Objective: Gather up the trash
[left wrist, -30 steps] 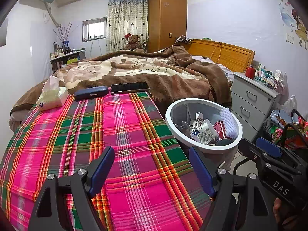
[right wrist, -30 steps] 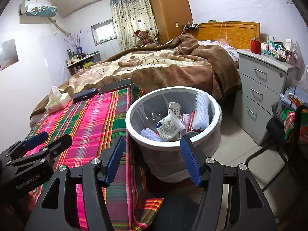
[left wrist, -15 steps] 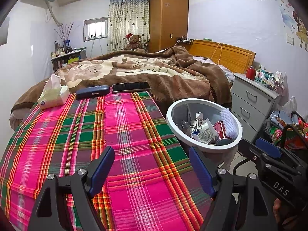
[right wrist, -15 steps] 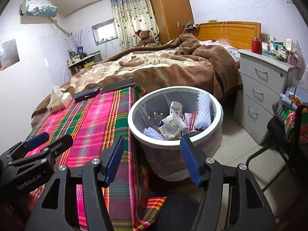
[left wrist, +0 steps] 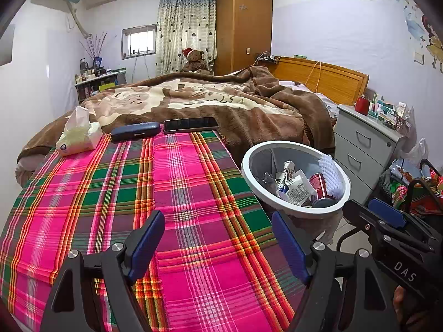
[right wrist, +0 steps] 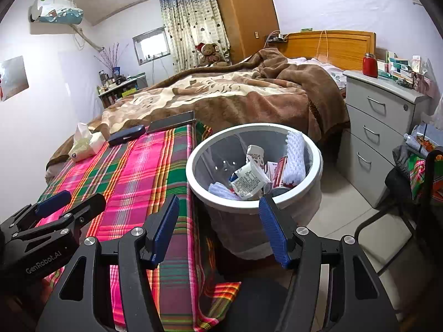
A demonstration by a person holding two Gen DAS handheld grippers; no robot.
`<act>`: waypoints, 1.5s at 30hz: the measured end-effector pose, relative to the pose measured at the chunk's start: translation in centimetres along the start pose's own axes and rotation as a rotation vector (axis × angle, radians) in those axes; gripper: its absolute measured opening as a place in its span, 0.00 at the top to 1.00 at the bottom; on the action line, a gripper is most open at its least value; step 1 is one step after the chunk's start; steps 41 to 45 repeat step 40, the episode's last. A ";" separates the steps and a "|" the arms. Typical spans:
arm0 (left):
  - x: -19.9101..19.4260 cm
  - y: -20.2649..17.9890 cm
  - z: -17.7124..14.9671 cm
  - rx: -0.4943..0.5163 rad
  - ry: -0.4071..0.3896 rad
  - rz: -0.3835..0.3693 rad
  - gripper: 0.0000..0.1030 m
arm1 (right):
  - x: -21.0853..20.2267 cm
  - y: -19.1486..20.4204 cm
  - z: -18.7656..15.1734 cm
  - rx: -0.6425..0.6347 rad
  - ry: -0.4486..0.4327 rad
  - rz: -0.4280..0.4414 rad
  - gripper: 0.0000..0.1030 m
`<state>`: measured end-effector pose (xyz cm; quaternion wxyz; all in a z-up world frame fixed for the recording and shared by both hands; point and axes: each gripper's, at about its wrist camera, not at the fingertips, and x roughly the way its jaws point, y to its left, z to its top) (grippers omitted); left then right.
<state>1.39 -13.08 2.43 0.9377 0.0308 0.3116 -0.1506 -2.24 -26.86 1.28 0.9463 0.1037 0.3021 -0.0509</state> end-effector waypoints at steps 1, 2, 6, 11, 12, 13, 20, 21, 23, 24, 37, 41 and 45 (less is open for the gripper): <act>0.0 0.0 0.0 -0.001 0.000 0.000 0.23 | 0.0 0.0 0.0 0.000 0.000 0.000 0.40; 0.0 0.0 0.0 -0.001 0.000 0.001 0.23 | 0.0 0.0 0.0 0.001 0.000 -0.001 0.40; -0.1 0.1 0.0 -0.001 0.001 0.002 0.23 | 0.0 0.0 0.0 -0.001 -0.001 -0.001 0.40; -0.1 0.1 0.0 -0.001 0.001 0.002 0.23 | 0.0 0.1 -0.1 0.000 0.000 0.001 0.40; 0.0 0.0 0.0 -0.001 0.000 0.002 0.23 | -0.1 0.1 -0.1 0.001 -0.001 0.003 0.40; -0.1 0.1 0.0 -0.001 0.000 0.003 0.23 | 0.0 0.1 -0.1 0.002 -0.002 0.004 0.40; 0.0 0.1 0.0 -0.006 0.000 -0.001 0.23 | 0.0 0.2 -0.2 0.001 0.000 0.006 0.40; 0.0 0.1 0.0 -0.008 0.002 -0.002 0.23 | 0.0 0.3 -0.2 0.001 0.000 0.006 0.40; -0.1 0.2 0.0 -0.010 -0.002 -0.001 0.23 | 0.0 0.4 -0.3 0.000 0.000 0.007 0.40; -0.1 0.2 0.0 -0.010 -0.003 -0.003 0.23 | 0.0 0.4 -0.3 0.001 0.001 0.007 0.40; 0.1 -0.2 0.0 -0.007 -0.004 -0.004 0.23 | -0.2 0.6 -0.4 0.003 0.003 0.010 0.40; 0.1 -0.2 -0.1 -0.009 -0.002 -0.002 0.23 | -0.2 0.5 -0.4 0.004 0.002 0.010 0.40; 0.1 -0.2 -0.1 -0.009 -0.002 -0.002 0.23 | -0.2 0.5 -0.4 0.004 0.002 0.010 0.40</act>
